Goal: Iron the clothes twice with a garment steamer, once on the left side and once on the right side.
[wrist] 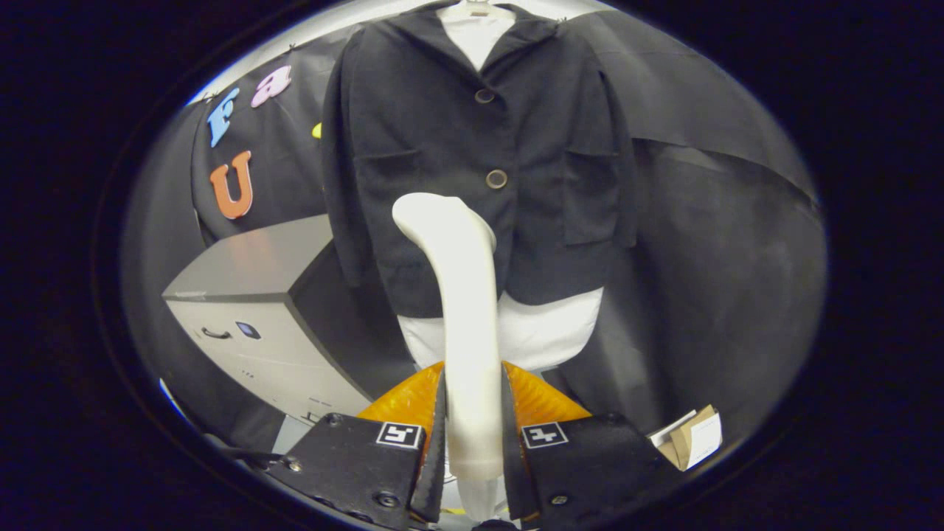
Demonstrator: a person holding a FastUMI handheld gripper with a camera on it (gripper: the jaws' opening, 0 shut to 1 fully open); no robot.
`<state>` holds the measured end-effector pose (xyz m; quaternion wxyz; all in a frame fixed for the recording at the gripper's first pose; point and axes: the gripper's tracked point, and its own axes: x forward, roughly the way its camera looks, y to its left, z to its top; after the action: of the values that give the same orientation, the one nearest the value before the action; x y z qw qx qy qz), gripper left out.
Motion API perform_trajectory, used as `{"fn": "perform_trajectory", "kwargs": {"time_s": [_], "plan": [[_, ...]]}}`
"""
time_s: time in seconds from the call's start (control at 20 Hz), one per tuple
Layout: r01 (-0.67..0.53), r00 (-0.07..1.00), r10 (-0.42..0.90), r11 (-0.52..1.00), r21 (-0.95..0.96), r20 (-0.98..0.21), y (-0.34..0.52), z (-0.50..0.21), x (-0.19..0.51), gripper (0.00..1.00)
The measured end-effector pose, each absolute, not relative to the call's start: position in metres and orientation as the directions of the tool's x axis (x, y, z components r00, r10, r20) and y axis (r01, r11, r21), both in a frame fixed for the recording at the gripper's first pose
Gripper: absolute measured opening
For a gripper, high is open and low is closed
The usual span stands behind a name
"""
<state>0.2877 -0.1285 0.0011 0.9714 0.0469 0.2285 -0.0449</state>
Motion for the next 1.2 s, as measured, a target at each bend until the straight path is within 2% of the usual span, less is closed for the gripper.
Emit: {"fn": "perform_trajectory", "kwargs": {"time_s": [0.45, 1.2], "plan": [[0.150, 0.952, -0.106, 0.980, 0.133, -0.289, -0.217, 0.103, 0.258, 0.36], [0.077, 0.997, -0.077, 0.962, 0.264, -0.009, -0.294, 0.291, 0.320, 0.36]]}}
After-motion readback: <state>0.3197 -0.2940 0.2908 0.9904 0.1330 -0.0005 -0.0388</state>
